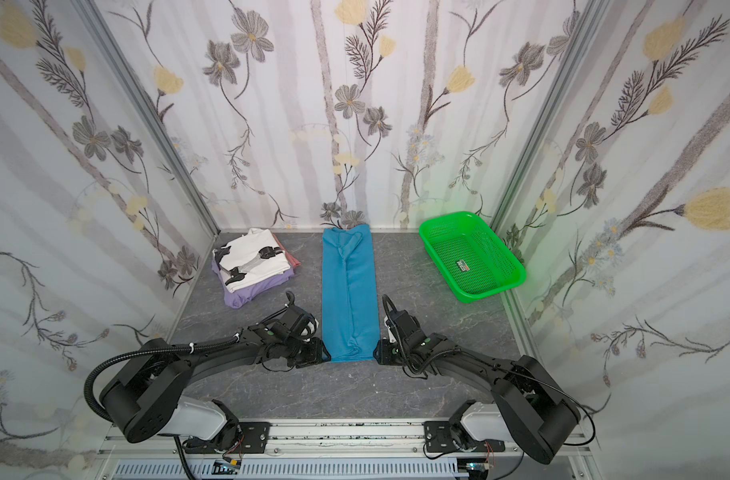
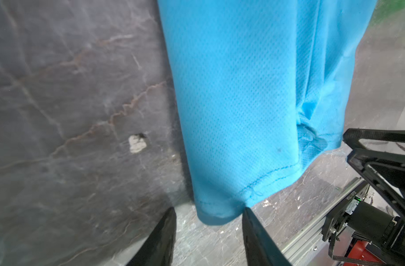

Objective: Fold and stack the t-shirts
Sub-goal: 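Grasp the strip's end nearest the robot with both grippers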

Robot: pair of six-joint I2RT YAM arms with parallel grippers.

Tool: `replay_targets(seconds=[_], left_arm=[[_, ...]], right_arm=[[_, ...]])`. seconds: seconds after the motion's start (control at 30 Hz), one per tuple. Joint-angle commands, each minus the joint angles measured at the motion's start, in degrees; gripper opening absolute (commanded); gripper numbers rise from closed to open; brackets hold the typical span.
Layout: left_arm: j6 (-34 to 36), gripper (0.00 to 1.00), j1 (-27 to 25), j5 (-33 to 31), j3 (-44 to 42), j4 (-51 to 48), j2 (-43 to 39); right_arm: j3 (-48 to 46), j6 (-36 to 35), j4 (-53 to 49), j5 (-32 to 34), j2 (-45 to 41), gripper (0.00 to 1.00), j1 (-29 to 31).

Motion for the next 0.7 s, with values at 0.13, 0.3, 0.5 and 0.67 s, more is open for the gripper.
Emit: replay_targets(seconds=[0.13, 0.3, 0.5, 0.67], left_arm=[[-1.1, 0.33, 0.0, -2.7, 1.1, 1.0, 2.7], [-0.9, 0.16, 0.0, -2.9, 1.4, -0.6, 2.9], [0.1, 0.01, 0.0, -3.7, 1.5, -2.5, 1.9], [0.1, 0.0, -0.1, -3.1, 0.9, -2.3, 2.4]], right_arm=[[0.4, -1.1, 5.8, -3.1, 2.8, 0.34, -0.7], [0.4, -1.2, 6.6, -4.6, 4.1, 0.24, -1.0], [-0.1, -1.1, 8.6, -6.7, 6.7, 0.15, -0.8], [-0.8, -1.0, 8.9, -7.5, 7.7, 0.0, -0.6]])
